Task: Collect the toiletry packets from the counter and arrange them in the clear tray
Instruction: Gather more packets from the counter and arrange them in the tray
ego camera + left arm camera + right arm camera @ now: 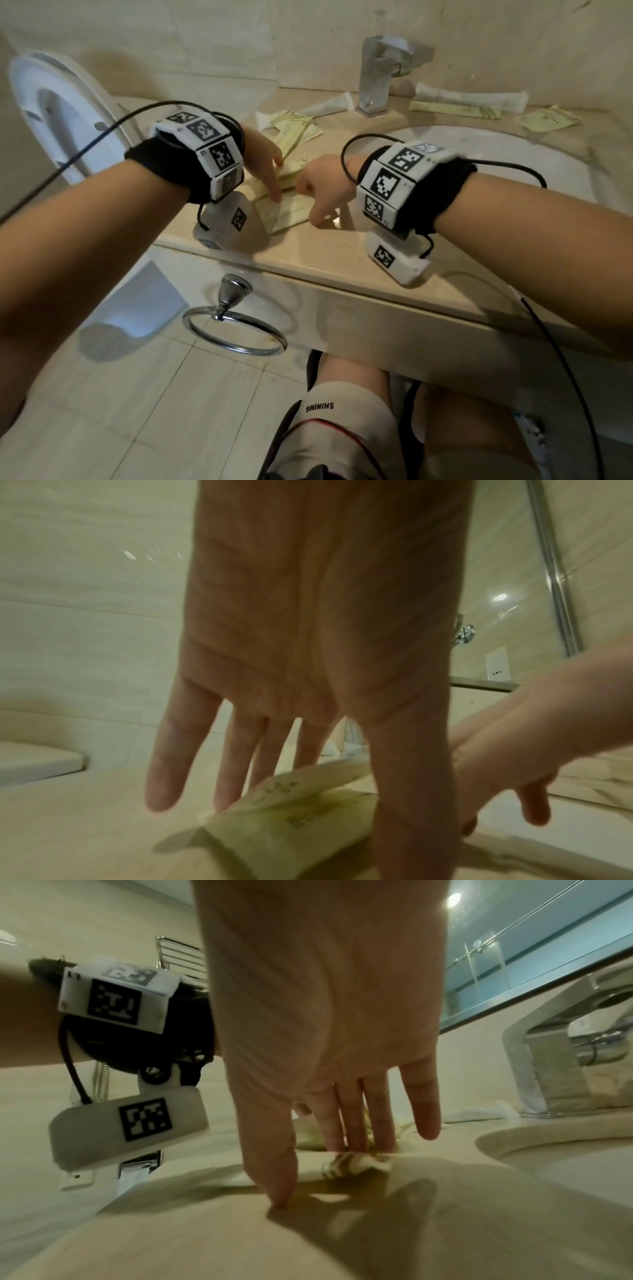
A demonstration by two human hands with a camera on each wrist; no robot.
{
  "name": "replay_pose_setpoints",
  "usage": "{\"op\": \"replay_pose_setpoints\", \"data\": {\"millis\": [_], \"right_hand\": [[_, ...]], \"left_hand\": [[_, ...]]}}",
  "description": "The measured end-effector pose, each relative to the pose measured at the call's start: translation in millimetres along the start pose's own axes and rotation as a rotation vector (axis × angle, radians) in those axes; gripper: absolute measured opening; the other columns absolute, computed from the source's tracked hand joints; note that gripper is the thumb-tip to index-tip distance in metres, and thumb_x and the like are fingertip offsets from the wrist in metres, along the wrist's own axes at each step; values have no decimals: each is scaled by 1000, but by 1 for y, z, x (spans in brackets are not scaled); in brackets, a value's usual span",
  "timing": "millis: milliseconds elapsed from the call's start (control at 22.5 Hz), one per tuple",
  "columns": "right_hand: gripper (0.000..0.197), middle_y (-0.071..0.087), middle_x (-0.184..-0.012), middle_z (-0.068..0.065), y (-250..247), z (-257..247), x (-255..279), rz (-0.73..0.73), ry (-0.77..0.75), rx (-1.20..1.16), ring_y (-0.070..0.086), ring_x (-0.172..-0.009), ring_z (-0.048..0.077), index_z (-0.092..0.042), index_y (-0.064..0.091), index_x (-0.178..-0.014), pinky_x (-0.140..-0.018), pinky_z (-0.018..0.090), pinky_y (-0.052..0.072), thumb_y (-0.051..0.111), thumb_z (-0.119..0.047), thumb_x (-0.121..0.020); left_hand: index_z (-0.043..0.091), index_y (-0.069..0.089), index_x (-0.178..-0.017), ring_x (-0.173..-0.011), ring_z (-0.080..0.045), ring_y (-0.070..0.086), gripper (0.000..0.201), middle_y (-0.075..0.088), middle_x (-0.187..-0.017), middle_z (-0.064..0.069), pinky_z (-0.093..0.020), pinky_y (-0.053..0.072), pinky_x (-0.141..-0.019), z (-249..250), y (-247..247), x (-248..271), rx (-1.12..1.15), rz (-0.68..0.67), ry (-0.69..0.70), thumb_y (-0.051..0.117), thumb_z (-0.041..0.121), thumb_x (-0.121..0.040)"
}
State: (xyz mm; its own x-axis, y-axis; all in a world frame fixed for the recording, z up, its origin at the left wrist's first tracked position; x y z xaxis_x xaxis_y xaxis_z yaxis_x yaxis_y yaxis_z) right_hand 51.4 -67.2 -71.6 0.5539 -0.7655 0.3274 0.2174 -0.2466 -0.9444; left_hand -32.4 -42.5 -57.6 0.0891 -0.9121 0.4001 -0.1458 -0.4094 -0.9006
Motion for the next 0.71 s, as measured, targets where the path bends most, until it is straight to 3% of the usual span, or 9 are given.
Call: {"op": "replay_pose_setpoints", "data": {"millis": [89,133,222,267,355,533,622,711], "right_hand": [[43,58,-80,4,-1,-5,-5,2,-18,37,51,-74,20,-5,68,-107,-63,28,41,71,-31,-72],[37,56,-74,2,-3,-8,-8,10,-25,68,52,-73,20,-6,69,-97,-63,27,42,71,-32,-72],[26,50,-64,0,-6,-13,-6,19,-46,145,52,-74,21,-11,60,-74,-58,25,41,70,-34,-76],[28,47,-61,-1,-7,-14,-4,23,-54,170,51,-74,22,-13,54,-68,-53,23,38,69,-34,-77],[33,44,-60,-1,-9,-17,-1,27,-69,246,49,-73,22,-14,47,-62,-50,23,35,67,-33,-79],[32,40,-60,1,-6,-22,1,8,-105,378,49,-80,25,-12,42,-61,-67,27,39,65,-22,-82],[24,40,-60,1,-10,-21,1,35,-102,364,48,-78,25,-9,47,-67,-65,28,38,61,-17,-85],[15,40,-59,2,-9,-19,1,32,-97,326,47,-72,26,-7,52,-76,-57,27,36,53,-13,-89]], "left_hand": [[11,28,-149,-133,-25,41,78,38,-149,-9,-30,42,-98,1,2,-3,18,-12,35,66,36,-85],[9,33,-146,-127,-26,46,73,42,-146,-11,-28,47,-88,1,3,-6,19,-17,49,65,35,-86],[5,44,-139,-108,-24,53,60,53,-135,-15,-18,43,-65,4,2,-10,5,-17,80,62,32,-89],[4,48,-136,-99,-23,52,54,57,-130,-15,-16,40,-61,4,1,-11,-5,-19,85,59,30,-90],[2,50,-134,-93,-21,49,46,58,-119,-14,-22,42,-60,4,0,-13,1,-11,86,53,23,-94],[-7,50,-130,-93,-22,45,39,48,-104,-13,-26,39,-74,1,-3,-19,68,14,77,37,12,-99],[-8,52,-124,-92,-23,45,34,49,-104,-15,-25,42,-68,0,-3,-17,99,25,86,36,10,-99],[1,52,-107,-90,-23,48,16,53,-107,-16,-23,43,-57,-6,-1,-17,230,53,93,41,7,-98]]}}
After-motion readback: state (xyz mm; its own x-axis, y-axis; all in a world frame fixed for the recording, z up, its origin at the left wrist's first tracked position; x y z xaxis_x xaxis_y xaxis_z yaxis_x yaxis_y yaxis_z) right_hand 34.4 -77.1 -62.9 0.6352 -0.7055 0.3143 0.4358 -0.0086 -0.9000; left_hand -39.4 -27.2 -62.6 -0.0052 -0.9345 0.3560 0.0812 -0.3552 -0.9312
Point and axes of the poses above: each hand's wrist, its own x-axis away from the middle knuckle, its own y-axis out of the palm, z = x × y, the point moved 7 cm from there along -x, towards the middle knuckle
